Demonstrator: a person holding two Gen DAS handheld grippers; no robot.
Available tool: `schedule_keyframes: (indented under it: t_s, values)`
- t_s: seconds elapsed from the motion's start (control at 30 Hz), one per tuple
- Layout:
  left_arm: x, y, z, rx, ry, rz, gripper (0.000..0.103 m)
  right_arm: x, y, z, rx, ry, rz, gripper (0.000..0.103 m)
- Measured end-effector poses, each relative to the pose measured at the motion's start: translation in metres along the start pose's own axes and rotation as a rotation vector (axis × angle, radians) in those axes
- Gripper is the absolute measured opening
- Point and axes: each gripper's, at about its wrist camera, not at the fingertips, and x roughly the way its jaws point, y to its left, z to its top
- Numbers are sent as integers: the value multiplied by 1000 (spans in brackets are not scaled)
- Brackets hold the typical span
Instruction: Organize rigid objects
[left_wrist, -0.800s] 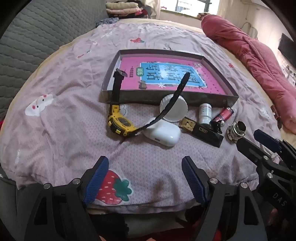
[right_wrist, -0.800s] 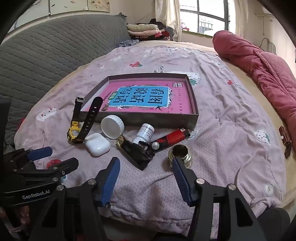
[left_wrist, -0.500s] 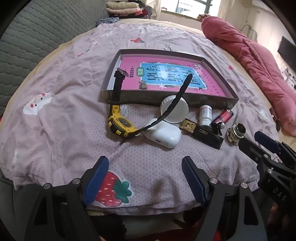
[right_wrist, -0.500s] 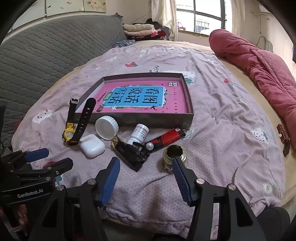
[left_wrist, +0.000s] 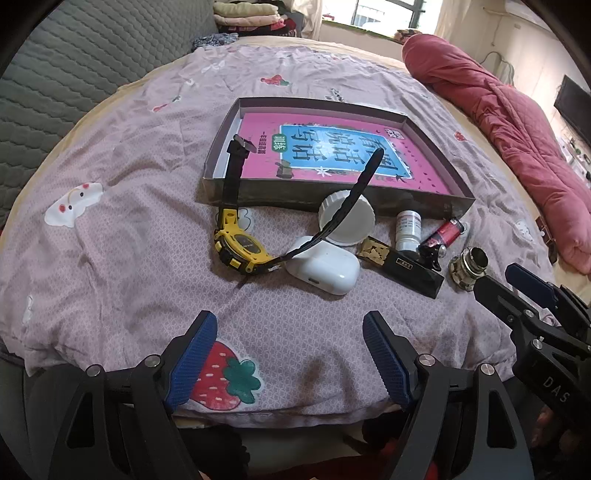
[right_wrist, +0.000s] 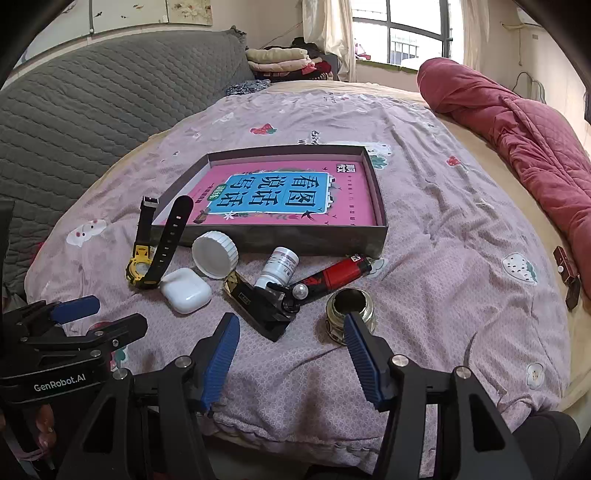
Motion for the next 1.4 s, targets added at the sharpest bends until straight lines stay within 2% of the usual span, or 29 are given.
schedule_keyframes:
  t_s: [1.4]
  values:
    - [-4,-2,2,8,-12,6,82,-1,1,1,-1,-1,1,58]
